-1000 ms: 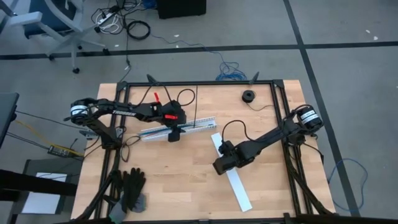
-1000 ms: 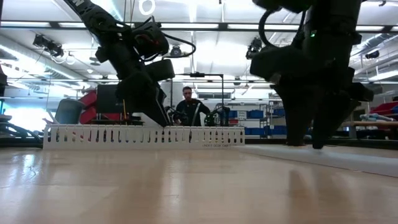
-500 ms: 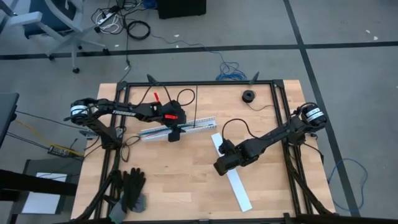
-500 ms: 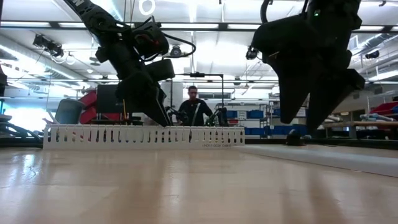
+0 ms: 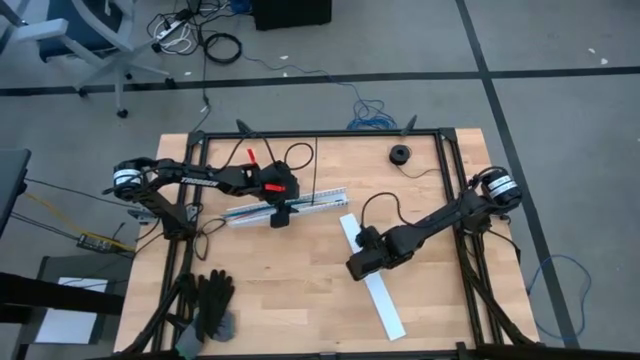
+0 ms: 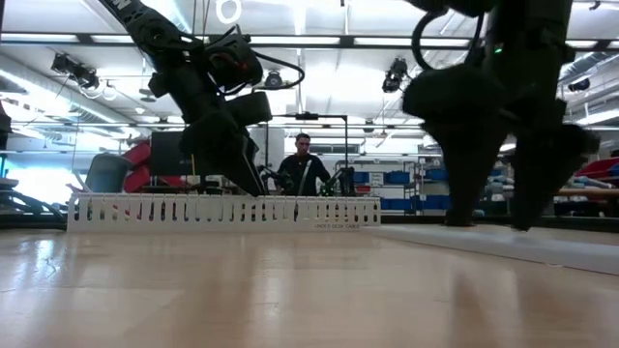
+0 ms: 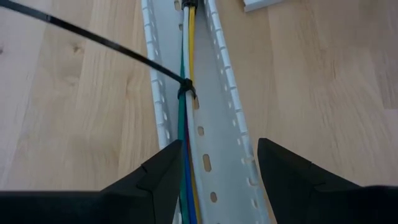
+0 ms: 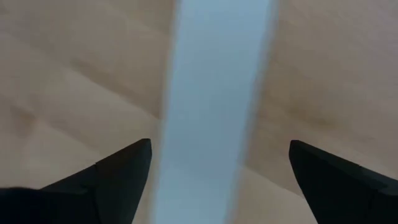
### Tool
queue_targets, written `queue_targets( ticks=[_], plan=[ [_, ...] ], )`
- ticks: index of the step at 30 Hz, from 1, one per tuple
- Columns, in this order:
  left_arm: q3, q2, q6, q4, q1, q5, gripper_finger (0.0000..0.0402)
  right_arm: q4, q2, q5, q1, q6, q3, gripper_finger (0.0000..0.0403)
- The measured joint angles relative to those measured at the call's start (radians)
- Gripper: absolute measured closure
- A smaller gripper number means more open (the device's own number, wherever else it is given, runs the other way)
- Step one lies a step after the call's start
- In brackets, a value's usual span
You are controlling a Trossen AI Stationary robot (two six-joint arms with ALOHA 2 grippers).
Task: Ziptie cables
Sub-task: Close the white cable duct
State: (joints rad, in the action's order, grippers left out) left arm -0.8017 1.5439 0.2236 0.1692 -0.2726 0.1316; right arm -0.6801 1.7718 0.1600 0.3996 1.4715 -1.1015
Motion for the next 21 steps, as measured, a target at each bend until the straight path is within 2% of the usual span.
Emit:
queue_targets(
  ticks=[6,16,21],
  plan=[
    [0.0,0.0,0.001,-0.002,0.0,0.0,0.0218,0.08,0.064,-0.006,0.001,-0.007,-0.005,0.0042],
    [0.0,0.0,0.0,-0.009,0.0,0.001,0.0218,0.06,0.098,-0.005,0.001,0.013,-0.008,0.0059],
    [0.0,0.0,-0.008,-0.009,0.0,0.0,0.0218,0.05,0.1,-0.009,-0.003,0.017,-0.007,0.0087]
  ],
)
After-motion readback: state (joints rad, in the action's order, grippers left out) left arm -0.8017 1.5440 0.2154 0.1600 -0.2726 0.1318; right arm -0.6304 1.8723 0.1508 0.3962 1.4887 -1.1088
